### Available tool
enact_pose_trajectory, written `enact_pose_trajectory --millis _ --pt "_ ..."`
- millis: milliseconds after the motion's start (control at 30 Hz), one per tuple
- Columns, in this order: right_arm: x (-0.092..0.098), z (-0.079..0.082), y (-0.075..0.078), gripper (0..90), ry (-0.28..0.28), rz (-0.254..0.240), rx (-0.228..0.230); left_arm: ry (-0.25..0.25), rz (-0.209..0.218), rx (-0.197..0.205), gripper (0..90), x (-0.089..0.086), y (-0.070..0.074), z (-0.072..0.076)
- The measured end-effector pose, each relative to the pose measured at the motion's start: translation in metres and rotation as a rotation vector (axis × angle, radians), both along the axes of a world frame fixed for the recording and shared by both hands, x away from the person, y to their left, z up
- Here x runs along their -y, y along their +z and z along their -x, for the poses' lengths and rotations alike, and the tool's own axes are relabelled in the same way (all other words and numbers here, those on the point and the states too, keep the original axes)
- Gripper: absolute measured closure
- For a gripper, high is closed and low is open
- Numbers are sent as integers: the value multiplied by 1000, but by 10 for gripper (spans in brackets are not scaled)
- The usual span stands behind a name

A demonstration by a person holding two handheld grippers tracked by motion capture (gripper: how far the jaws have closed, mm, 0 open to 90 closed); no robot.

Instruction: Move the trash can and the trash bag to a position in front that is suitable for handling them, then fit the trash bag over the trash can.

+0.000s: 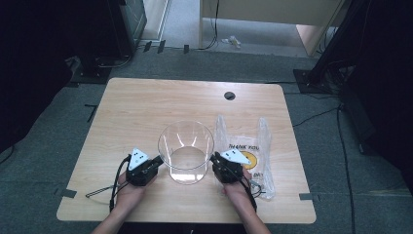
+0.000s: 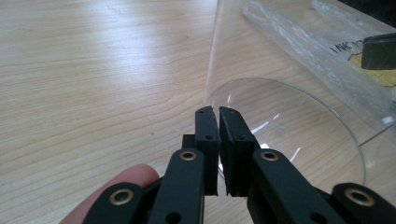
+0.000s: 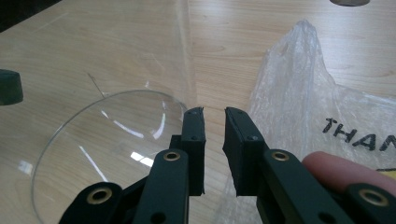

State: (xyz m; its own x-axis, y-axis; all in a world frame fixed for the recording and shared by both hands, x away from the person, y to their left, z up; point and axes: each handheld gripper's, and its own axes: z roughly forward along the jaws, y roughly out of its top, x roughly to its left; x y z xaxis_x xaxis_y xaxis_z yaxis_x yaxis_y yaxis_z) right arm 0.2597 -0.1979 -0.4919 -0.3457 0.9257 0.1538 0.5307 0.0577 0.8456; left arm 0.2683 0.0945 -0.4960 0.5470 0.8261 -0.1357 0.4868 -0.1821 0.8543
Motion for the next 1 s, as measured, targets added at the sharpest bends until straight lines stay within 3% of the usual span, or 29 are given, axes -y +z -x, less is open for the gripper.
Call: enact_pose_trajectory --millis 100,200,267,367,433,500,567,667,733,833,1000 --pt "6 2 2 752 4 4 -9 -23 13 -5 820 -1 0 1" --pt "19 4 10 698 -8 4 -3 -38 50 -30 610 -12 -2 -2" --pt "35 8 18 655 -36 23 19 -6 26 -21 525 -25 -5 -2" --pt "68 11 31 586 -60 62 42 35 21 -52 427 -51 -9 -5" --pt "94 11 35 562 -104 74 36 73 5 -57 376 -66 -11 -8" --pt "120 8 35 551 -176 72 20 109 2 -63 354 -79 -14 -10" --pt "138 1 29 503 -211 66 -11 142 9 -83 343 -87 -15 -13" --pt "153 -12 11 418 -278 84 -93 153 16 -91 340 -88 -16 -14" --pt "157 -17 1 375 -314 81 -138 145 -11 -88 340 -84 -17 -13" --pt "160 -23 -8 238 -358 96 -188 126 -46 -83 340 -80 -18 -11" --pt "159 -30 -14 97 -365 69 -238 119 -58 -92 342 -78 -19 -11"
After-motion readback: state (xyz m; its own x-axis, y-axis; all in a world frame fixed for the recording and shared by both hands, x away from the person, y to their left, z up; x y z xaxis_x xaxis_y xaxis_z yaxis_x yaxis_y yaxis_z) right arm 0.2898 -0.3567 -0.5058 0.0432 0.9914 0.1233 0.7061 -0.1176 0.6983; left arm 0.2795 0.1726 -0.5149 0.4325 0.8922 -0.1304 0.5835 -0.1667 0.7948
